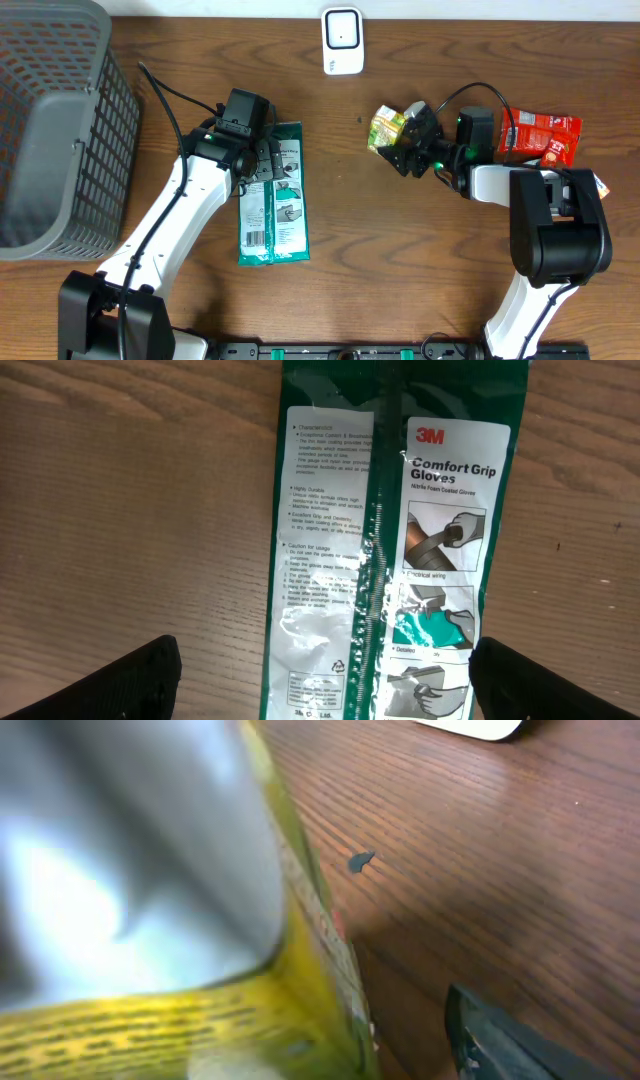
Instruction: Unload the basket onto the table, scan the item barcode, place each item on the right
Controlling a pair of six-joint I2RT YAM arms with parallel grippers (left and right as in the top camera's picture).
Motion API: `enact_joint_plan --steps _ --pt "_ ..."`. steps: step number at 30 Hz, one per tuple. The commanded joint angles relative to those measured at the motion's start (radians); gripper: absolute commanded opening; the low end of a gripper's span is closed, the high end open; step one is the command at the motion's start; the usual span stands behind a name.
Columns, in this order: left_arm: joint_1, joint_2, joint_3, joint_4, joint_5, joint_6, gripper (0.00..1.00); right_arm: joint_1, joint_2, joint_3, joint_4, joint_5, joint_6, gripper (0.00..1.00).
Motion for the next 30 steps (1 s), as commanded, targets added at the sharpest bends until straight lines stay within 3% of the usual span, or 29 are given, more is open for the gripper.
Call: enact_joint_plan --steps 1,7,19,23,30 --pt "0.004 0.004 0.006 -0.003 -0.009 -0.002 0.93 0.000 -0.021 -0.004 0.022 -0.021 -0.003 0.73" --pt "0.004 0.004 0.006 -0.003 -0.009 -0.002 0.93 0.035 -0.020 -0.004 0.040 -0.009 -0.004 0.72" --pt "0.004 0.004 0.006 -0.003 -0.009 -0.002 0.93 0.042 -0.020 -0.004 0.018 0.055 -0.003 0.58" --pt "0.004 0.004 0.006 -0.003 -0.009 -0.002 0.93 0.042 -0.020 -0.004 0.021 0.055 -0.003 0.45" --pt "0.004 0.004 0.006 -0.003 -0.009 -0.002 0.93 0.042 -0.020 -0.004 0.070 0.055 0.090 0.43"
